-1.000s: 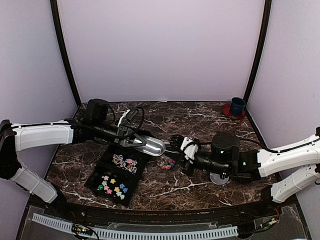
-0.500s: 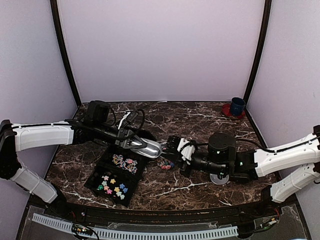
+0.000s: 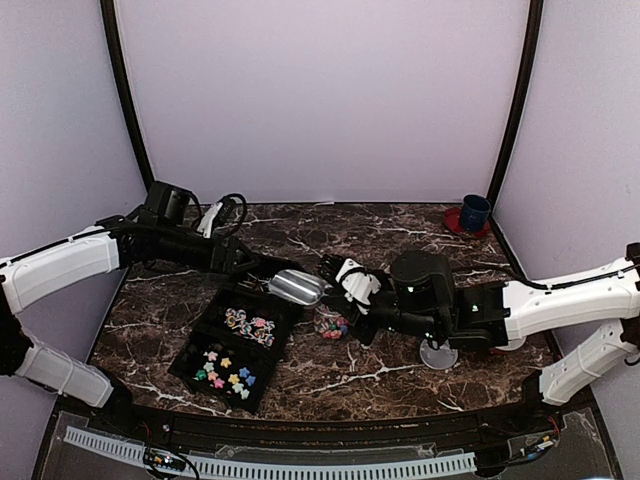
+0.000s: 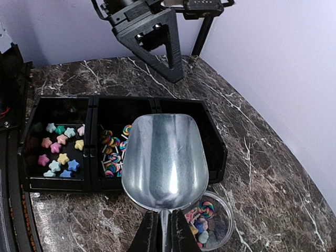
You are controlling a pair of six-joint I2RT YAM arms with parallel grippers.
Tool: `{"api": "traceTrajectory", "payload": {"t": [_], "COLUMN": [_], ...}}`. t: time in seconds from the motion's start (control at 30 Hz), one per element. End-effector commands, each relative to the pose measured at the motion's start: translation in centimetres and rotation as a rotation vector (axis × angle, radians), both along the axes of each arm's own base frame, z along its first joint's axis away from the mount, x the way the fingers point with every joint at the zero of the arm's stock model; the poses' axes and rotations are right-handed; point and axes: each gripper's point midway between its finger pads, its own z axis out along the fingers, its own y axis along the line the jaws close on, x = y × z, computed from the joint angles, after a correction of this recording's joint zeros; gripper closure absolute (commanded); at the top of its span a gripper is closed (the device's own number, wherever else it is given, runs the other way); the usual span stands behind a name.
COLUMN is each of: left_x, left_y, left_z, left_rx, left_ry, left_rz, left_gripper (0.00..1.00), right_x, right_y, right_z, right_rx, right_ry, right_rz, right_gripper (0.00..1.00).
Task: Pack the candies
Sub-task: Pass from the left arm to the right, then adjust the fake candies in the storage box.
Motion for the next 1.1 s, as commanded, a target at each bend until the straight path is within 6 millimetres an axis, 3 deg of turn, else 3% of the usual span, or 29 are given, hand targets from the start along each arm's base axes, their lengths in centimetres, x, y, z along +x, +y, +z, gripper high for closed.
{"api": "traceTrajectory", "payload": {"t": [0.0,0.2,0.6,0.8,1.07], "left_x": [0.6,0.9,0.1,-0.7,-0.4], "left_y": [4.0,7.0,8.3,8.3,7.9], "left_z": [-3.9,-7.7,-12.4,-14.5,-16.1], "left_rx": [0.251,0.424,0.540,0.558,0.551], "left_ry": [0.021,0.049,0.153,0.207,0.261], "left_rz": [0.126,0.199,0.175,0.151,0.129], "left_gripper": [0.18,0.18,0.31,0.44,0.75], "right_x": [1.9,2.9,3.6,4.2,5.4], "right_y": [0.0,0.1,0.9,1.3,2.2], "right_z": [0.7,1.3,1.9,1.6,-0.5], "right_rx": [-0.048,-0.107,-0.201,-0.288,-0.397], "right_ry": [0.028,0.047,0.084,0.084,0.118], "right_rz": [-0.115,-0.178,-0.211,-0.231,-0.255], "right_gripper": [1.00,1.00,1.00,1.00,1.00]}}
